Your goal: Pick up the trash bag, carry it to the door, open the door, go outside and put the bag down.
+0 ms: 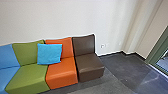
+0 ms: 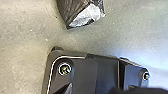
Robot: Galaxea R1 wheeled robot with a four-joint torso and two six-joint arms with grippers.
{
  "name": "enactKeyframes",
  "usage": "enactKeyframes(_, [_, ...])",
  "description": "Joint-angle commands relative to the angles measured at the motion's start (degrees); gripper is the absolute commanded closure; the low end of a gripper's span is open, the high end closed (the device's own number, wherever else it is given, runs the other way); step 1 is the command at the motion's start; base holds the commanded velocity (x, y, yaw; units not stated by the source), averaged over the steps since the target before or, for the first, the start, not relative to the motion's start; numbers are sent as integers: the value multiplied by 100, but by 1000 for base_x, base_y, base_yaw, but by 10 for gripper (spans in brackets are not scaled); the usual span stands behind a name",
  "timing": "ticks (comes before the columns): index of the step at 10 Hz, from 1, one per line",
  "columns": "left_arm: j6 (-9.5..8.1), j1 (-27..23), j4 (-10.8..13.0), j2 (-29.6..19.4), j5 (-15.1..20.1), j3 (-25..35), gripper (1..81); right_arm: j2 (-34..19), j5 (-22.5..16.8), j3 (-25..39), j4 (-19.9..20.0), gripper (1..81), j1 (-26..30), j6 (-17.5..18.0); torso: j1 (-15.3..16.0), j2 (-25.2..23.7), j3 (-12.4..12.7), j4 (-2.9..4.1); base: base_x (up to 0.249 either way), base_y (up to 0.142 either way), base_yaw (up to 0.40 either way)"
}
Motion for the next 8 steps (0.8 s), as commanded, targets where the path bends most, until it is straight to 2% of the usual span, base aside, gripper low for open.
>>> enactKeyframes(1, [21,-561,-198,-157,507,-4,10,-452,-444,251,187,10,304,12,352,-549,0,0,0,0,0])
enactKeyframes(4, [-5,-729,-251,-96,543,-13,10,-680,-488,487,213,10,611,29,737,-1161,-2,0,0,0,0])
enactKeyframes(6, [-5,-746,-251,-25,648,-22,10,-883,-532,743,248,10,1050,82,997,-1574,-2,0,0,0,0])
enactKeyframes(8, [-6,-712,-348,-25,657,-57,10,-988,-1076,840,449,10,1692,82,1254,-1989,-2,0,0,0,0])
